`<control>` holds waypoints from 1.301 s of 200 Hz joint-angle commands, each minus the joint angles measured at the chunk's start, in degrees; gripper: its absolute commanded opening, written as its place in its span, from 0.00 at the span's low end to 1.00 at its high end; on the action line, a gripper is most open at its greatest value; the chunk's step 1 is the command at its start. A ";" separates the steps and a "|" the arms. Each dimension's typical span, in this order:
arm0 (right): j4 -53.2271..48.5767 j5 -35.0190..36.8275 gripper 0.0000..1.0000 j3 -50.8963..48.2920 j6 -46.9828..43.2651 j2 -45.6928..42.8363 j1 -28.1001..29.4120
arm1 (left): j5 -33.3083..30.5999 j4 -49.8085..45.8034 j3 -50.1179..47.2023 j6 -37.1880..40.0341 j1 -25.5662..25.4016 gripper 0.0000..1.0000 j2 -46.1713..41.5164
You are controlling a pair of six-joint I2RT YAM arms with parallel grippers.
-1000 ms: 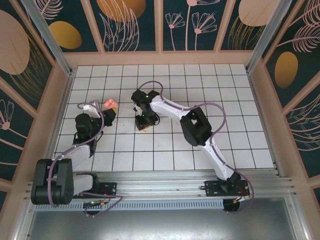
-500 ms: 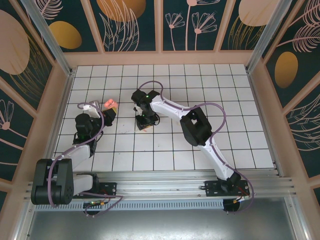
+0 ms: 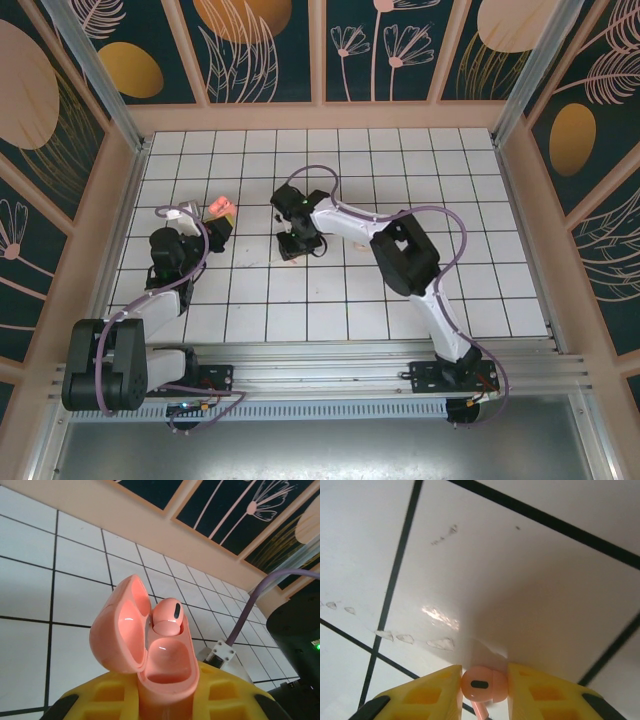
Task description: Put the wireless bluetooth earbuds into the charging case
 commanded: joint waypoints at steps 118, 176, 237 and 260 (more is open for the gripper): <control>27.60 3.91 0.26 -26.37 16.71 -22.34 -1.19 | 4.94 13.18 -1.36 5.26 -5.83 0.12 4.02; 28.51 5.58 0.25 -26.98 16.25 -26.38 -1.54 | 2.79 13.28 -2.21 8.03 -7.49 0.11 2.29; 30.21 7.64 0.24 -27.64 16.60 -31.53 -1.62 | 0.82 16.75 -5.06 9.78 -8.38 0.10 1.76; 31.04 8.20 0.24 -27.53 16.61 -33.46 -1.58 | 0.76 17.51 -5.29 10.46 -8.52 0.10 1.87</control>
